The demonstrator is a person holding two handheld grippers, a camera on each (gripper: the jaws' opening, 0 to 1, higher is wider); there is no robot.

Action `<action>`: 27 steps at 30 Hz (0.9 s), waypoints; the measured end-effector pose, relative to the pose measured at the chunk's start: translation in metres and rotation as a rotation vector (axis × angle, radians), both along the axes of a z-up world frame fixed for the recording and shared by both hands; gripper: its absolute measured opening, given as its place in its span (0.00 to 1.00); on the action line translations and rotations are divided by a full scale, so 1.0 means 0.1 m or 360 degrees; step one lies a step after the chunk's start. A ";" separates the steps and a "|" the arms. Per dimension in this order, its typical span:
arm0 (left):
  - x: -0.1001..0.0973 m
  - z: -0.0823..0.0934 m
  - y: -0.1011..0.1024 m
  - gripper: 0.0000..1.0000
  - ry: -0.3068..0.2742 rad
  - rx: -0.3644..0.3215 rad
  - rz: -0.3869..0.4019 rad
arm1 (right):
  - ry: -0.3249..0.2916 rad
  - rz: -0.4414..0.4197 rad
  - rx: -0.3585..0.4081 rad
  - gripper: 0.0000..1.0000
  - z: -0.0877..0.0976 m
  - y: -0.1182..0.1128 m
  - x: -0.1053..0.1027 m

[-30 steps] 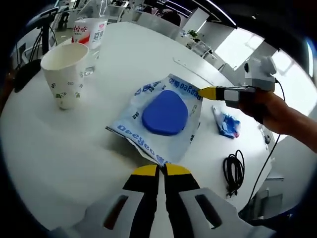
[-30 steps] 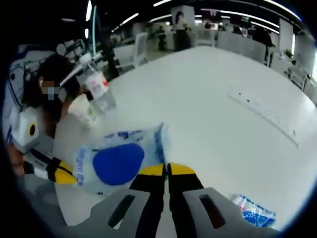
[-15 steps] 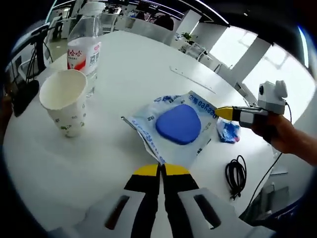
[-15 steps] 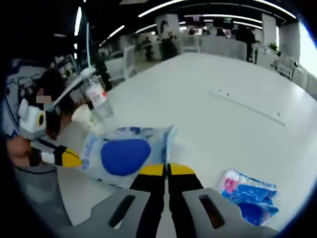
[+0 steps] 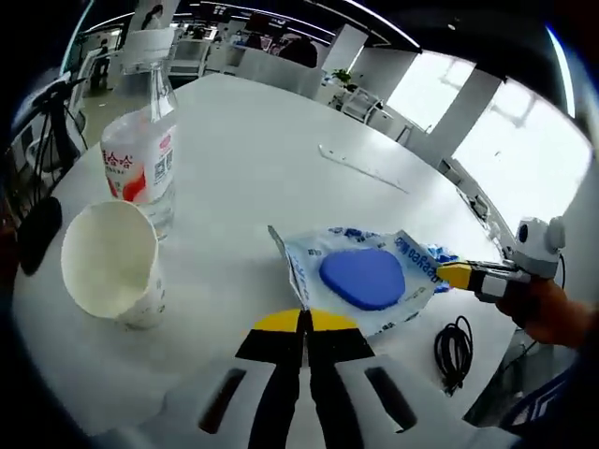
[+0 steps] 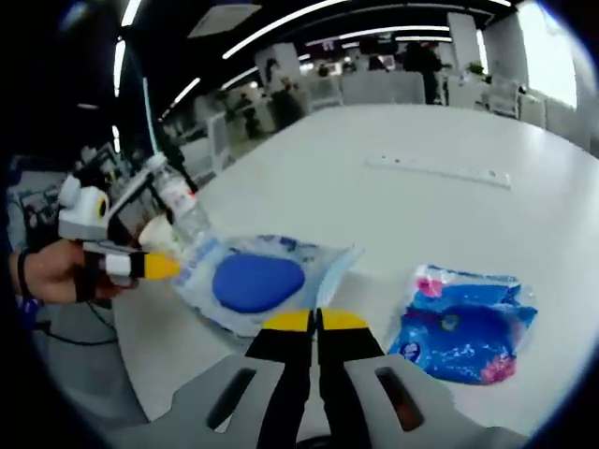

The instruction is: Arrange the tabletop items into an orderly group along one side of the table until the central work area is clear of visible clutter.

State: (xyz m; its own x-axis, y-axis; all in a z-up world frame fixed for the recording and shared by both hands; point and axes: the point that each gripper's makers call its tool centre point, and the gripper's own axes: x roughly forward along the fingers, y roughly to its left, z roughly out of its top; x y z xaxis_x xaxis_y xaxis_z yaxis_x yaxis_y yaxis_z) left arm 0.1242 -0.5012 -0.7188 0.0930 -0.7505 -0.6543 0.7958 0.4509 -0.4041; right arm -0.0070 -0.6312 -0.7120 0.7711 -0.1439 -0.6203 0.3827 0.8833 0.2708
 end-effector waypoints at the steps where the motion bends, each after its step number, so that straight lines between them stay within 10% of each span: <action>1: 0.00 0.00 -0.01 0.00 -0.0004 0.0000 -0.0005 | -0.0001 -0.0008 0.0002 0.00 0.00 0.00 0.00; 27: 0.19 -0.15 -0.39 0.00 -0.0018 -0.0012 -0.0023 | 0.0061 -0.0262 0.0063 0.00 -0.33 -0.18 -0.05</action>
